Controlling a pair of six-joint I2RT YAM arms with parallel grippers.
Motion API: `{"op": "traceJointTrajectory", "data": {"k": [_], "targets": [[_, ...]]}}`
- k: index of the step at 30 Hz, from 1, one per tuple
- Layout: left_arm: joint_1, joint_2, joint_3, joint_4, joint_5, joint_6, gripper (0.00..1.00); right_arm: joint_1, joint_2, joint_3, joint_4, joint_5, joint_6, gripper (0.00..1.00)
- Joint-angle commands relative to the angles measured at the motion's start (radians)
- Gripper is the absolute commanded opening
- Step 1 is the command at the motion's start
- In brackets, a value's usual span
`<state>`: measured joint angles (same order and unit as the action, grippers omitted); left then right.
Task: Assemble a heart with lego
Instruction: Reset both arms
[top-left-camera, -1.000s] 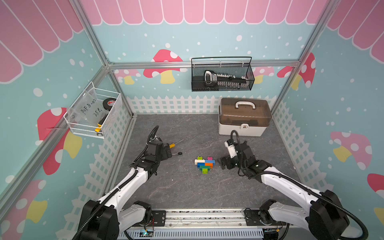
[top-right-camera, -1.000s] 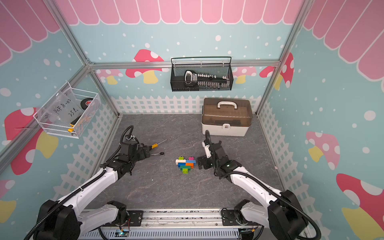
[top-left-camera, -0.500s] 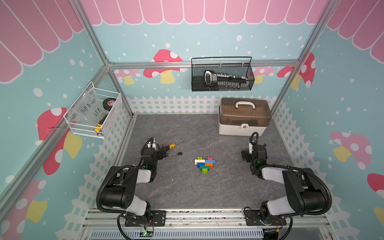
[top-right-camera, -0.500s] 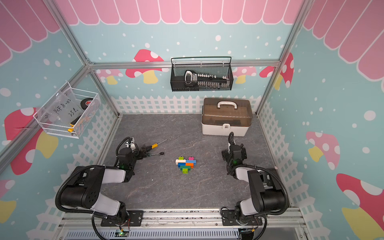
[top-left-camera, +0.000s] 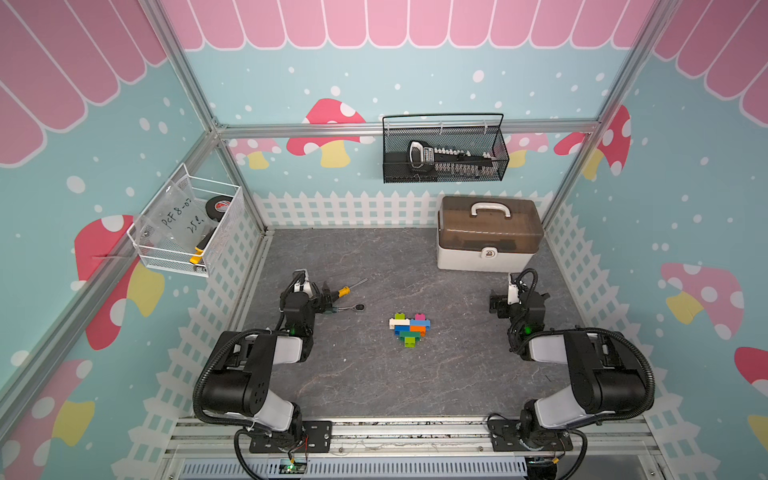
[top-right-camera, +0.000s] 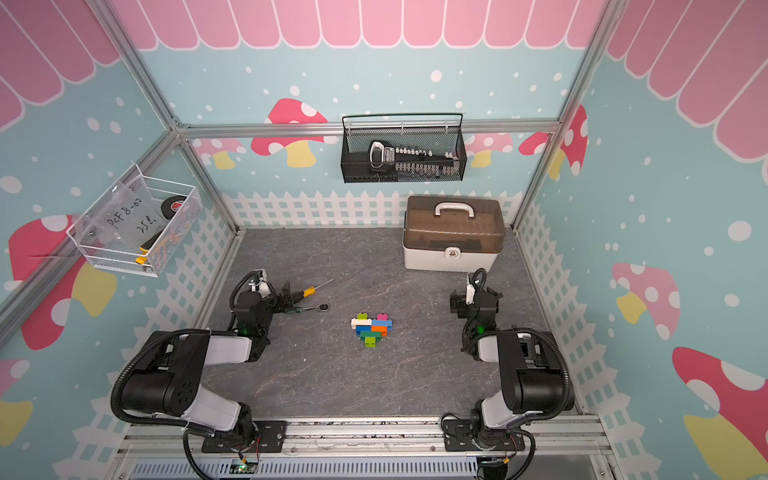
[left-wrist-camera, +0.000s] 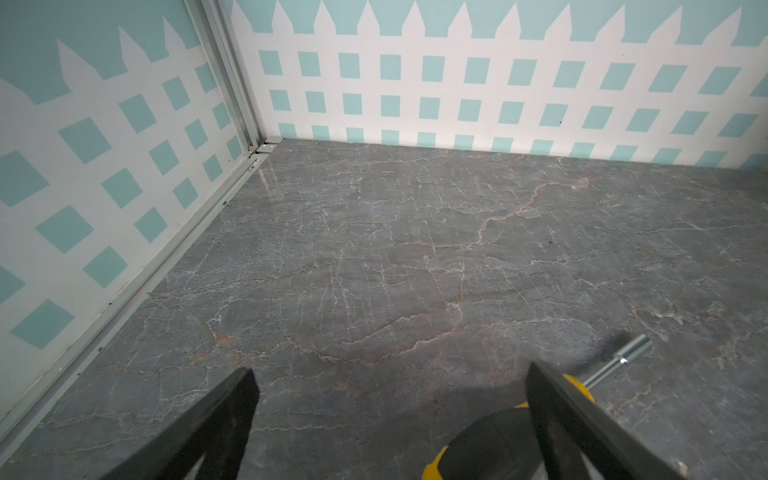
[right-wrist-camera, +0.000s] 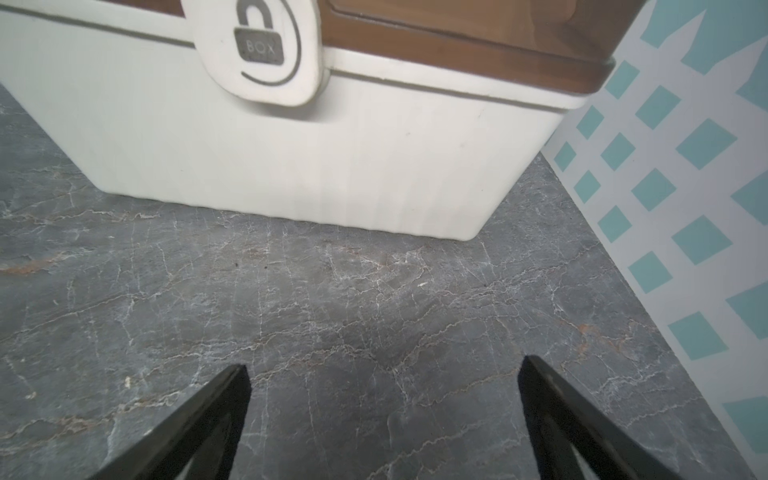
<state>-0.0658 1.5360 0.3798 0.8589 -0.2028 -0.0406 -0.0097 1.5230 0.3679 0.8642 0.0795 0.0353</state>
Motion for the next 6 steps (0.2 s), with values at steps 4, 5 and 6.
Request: {"op": "traceJointTrajectory", "data": {"k": [4, 5, 6], "targets": [[0.009, 0.005, 0.022, 0.012, -0.009, 0.006, 1.00, -0.004, 0.002, -0.001, 0.040, -0.017, 0.002, 0.99], [0.010, 0.004, 0.017, 0.018, -0.012, 0.006, 1.00, -0.005, 0.001, -0.001, 0.040, -0.017, 0.002, 0.99], [0.008, 0.006, 0.013, 0.029, -0.017, 0.010, 1.00, -0.004, 0.001, -0.001, 0.039, -0.017, 0.003, 0.99]]}}
